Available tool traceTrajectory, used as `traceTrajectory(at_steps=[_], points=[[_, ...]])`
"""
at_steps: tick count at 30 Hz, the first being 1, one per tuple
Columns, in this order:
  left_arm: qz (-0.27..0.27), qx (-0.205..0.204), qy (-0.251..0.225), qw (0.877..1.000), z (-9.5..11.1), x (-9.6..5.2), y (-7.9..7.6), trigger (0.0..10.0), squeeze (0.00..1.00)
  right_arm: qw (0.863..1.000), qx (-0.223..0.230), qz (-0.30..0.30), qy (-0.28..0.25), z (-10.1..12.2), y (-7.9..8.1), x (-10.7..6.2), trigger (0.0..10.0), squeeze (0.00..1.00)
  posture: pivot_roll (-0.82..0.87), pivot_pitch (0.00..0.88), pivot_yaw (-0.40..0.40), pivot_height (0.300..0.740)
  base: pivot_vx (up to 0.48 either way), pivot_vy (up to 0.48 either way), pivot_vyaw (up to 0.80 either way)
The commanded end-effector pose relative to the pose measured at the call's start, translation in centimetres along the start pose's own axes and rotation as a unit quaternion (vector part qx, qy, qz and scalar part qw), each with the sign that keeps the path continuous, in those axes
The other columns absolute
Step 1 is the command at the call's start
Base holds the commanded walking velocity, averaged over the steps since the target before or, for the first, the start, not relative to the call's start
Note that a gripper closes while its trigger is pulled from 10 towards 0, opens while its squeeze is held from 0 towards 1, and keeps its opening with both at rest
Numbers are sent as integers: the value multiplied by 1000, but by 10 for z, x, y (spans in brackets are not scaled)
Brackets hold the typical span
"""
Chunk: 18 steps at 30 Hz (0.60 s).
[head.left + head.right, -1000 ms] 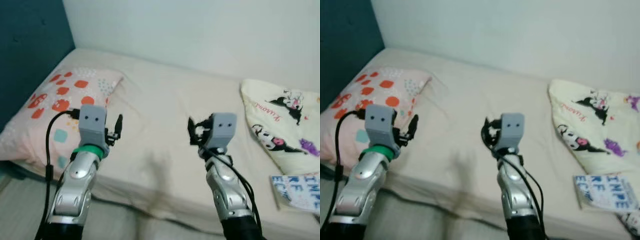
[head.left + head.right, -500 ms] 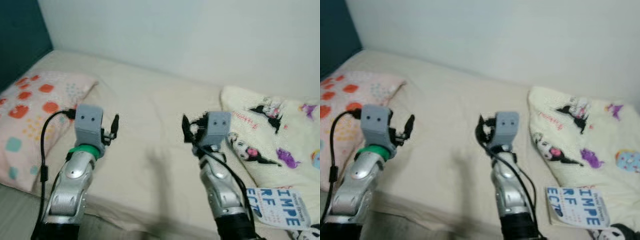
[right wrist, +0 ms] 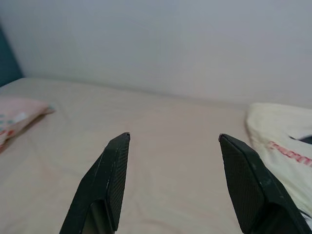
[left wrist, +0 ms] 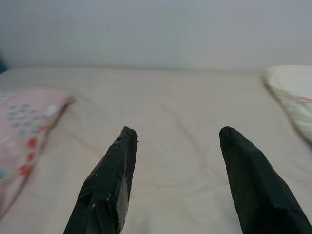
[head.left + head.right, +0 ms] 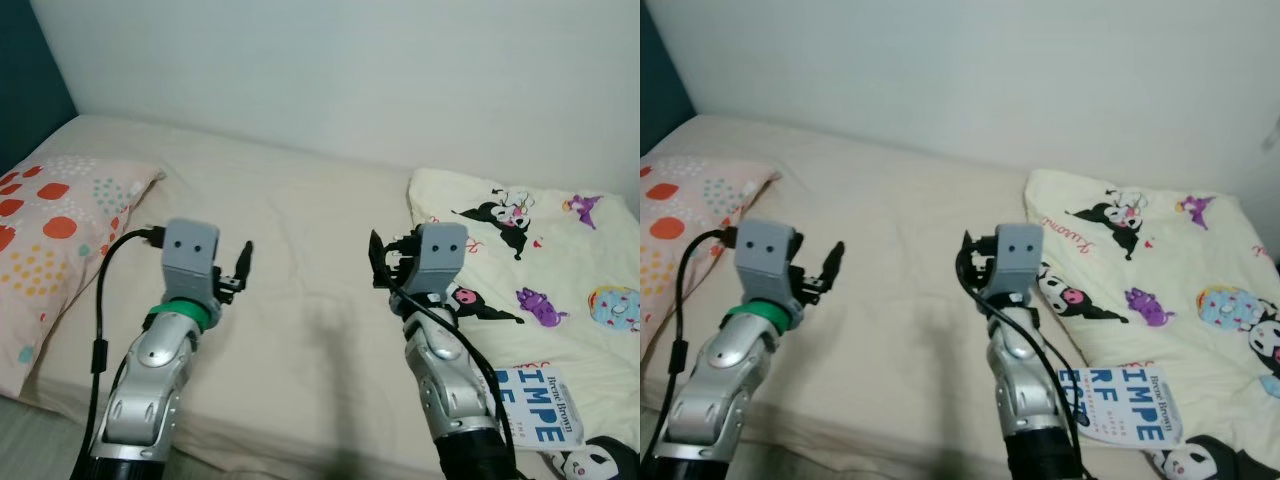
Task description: Clean up the room
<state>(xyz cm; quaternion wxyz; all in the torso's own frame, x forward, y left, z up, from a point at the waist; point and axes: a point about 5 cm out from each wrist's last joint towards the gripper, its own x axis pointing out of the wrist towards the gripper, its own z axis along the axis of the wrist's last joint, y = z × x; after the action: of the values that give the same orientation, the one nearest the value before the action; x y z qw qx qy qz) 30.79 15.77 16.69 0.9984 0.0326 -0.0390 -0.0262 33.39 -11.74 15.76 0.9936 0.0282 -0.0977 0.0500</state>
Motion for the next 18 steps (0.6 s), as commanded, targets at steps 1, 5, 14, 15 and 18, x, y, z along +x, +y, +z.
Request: traceTrajectory(at_steps=[1,5,14,15,18], points=[[15,32,23,999,-10,-2,3,10000,0,1000,1,0,6,-4,1,-2,10000,0,56,81,-6,740,0,0,0],[14,52,27,998,-16,-6,4,10000,0,1000,0,0,6,-4,0,-2,10000,0,54,81,-6,740,0,0,0],[-4,-5,16,1000,-13,-7,-6,10000,0,1000,-2,0,11,-7,0,-3,10000,0,50,78,-12,740,0,0,0],[-12,-5,12,1000,-12,-7,-9,10000,0,1000,-2,0,11,-7,0,-3,10000,0,50,76,-14,740,0,0,0],[-17,-5,9,1000,-11,-8,-11,10000,0,1000,-3,0,11,-7,-1,-3,10000,0,51,75,-16,740,0,0,0]])
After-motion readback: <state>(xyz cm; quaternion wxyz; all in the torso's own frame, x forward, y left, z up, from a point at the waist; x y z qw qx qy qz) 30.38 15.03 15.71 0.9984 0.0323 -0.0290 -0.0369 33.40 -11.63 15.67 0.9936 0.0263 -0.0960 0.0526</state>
